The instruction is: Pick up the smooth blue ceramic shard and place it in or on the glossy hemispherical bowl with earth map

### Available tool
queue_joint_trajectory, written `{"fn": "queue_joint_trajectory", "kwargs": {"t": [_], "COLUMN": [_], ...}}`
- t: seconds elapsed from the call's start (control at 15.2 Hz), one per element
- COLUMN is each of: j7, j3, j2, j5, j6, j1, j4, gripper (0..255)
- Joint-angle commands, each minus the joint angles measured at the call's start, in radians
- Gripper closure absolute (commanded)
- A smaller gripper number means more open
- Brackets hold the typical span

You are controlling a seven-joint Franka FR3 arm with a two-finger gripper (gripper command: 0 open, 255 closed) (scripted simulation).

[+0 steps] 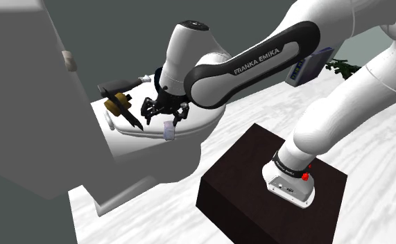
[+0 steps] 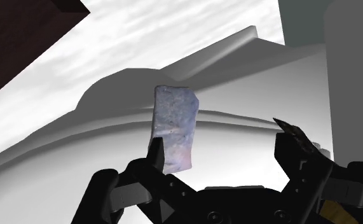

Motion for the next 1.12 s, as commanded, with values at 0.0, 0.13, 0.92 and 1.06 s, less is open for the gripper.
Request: {"fn": "queue_joint_trajectory", "kwargs": {"t": [0.0,0.13,0.92,1.06], "j7": [0.005,0.005,0.005,0.005], "j3": [0.005,0.005,0.005,0.005], "j2": [0.011,0.011,0.011,0.011], "j5": [-0.006,-0.006,-0.006,-0.006], "j6": [0.011,0.011,0.011,0.011], "j1": [-0.003,-0.003,-0.003,-0.003], "j4": [0.000,0.000,0.000,0.000], "gripper": [0,0,255,255]}}
